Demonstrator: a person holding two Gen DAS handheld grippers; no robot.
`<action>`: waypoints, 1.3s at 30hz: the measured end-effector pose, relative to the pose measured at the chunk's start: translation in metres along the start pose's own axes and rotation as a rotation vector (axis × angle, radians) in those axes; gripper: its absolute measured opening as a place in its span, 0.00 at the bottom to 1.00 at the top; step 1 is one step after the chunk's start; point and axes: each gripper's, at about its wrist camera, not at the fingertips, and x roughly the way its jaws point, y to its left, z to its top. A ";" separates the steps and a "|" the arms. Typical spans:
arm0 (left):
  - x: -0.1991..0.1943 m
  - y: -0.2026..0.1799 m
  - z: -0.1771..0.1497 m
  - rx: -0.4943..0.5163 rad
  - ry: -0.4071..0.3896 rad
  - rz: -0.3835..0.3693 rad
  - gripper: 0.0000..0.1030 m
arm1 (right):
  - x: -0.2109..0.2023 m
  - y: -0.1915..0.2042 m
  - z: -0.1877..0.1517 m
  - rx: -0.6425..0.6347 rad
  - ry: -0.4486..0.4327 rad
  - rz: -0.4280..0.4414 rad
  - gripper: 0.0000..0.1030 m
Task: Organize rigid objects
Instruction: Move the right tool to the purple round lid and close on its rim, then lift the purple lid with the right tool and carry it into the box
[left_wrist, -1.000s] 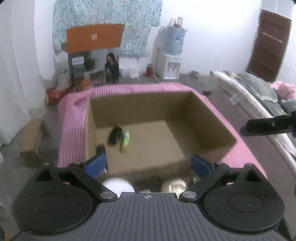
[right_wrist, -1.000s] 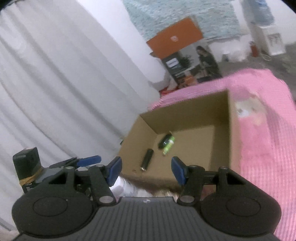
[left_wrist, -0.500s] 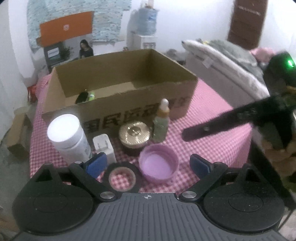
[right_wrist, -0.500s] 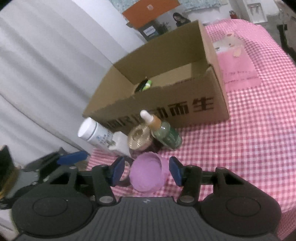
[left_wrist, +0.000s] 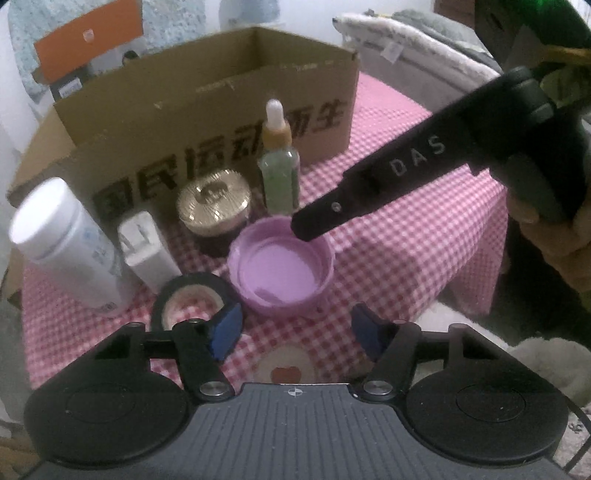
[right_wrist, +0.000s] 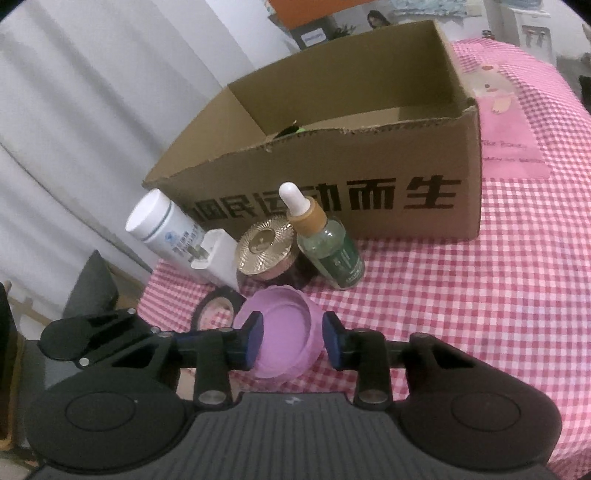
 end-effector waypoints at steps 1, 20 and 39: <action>0.003 -0.002 -0.002 0.004 0.008 0.002 0.63 | 0.004 0.000 0.001 -0.005 0.010 -0.001 0.33; 0.013 -0.024 -0.002 0.027 -0.003 -0.117 0.62 | 0.003 -0.008 -0.013 -0.002 0.070 -0.095 0.23; 0.033 -0.022 0.016 0.055 -0.007 -0.062 0.78 | 0.002 -0.016 -0.011 0.018 0.076 -0.105 0.24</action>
